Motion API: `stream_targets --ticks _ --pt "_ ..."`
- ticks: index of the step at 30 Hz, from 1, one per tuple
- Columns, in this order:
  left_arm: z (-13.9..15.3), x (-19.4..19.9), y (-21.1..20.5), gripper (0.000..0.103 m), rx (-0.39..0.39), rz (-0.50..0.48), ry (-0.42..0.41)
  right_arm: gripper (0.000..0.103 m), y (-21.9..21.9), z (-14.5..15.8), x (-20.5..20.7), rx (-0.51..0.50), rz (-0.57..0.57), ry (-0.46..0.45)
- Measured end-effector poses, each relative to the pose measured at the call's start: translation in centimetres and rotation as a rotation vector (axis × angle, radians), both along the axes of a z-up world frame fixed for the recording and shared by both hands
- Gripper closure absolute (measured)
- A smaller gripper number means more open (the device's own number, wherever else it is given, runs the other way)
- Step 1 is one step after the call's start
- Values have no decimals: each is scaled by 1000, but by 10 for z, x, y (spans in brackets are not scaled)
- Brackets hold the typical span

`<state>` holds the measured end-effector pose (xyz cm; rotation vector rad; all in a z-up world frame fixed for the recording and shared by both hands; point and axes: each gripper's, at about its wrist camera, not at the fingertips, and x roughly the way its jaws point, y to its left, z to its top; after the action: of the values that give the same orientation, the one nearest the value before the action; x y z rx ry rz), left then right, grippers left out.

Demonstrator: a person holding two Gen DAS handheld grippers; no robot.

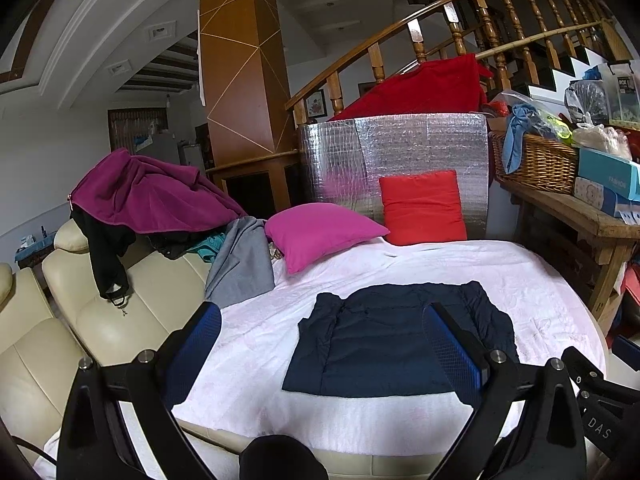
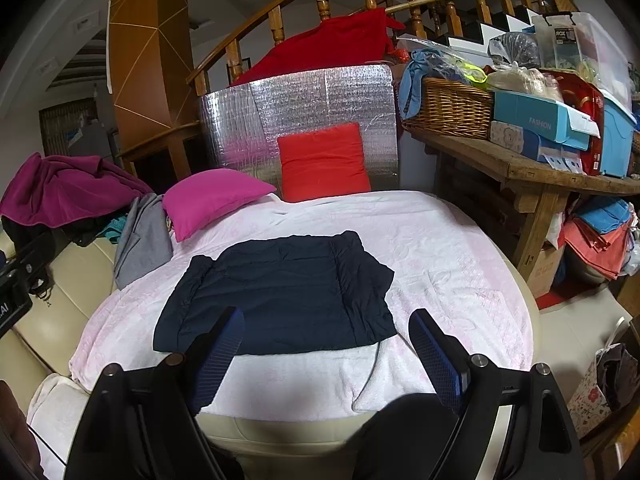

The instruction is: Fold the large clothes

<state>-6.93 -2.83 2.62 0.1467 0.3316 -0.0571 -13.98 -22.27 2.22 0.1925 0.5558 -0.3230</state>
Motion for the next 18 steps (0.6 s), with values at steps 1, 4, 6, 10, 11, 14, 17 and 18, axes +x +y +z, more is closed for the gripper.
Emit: stream_targets --ticks 1,4,6,10,11,14,17,18 --pt "0 0 0 3 1 1 -1 16 0 0 0 0 0 0" --pt "0 0 0 3 2 -1 -1 16 -1 -1 0 5 2 2" --pt "0 0 0 3 2 0 -1 16 -1 -2 0 7 2 3" --pt "-1 0 1 3 3 -3 1 16 -1 -2 0 7 2 3" --pt "-1 0 1 3 4 -3 2 16 -1 -2 0 7 1 4" --pt "-1 0 1 3 4 -3 3 16 -1 -2 0 8 1 4" --pt "-1 1 2 3 4 -5 3 16 -2 -3 0 9 1 4" --pt "-1 1 2 3 4 -5 3 16 -2 -2 0 9 1 3"
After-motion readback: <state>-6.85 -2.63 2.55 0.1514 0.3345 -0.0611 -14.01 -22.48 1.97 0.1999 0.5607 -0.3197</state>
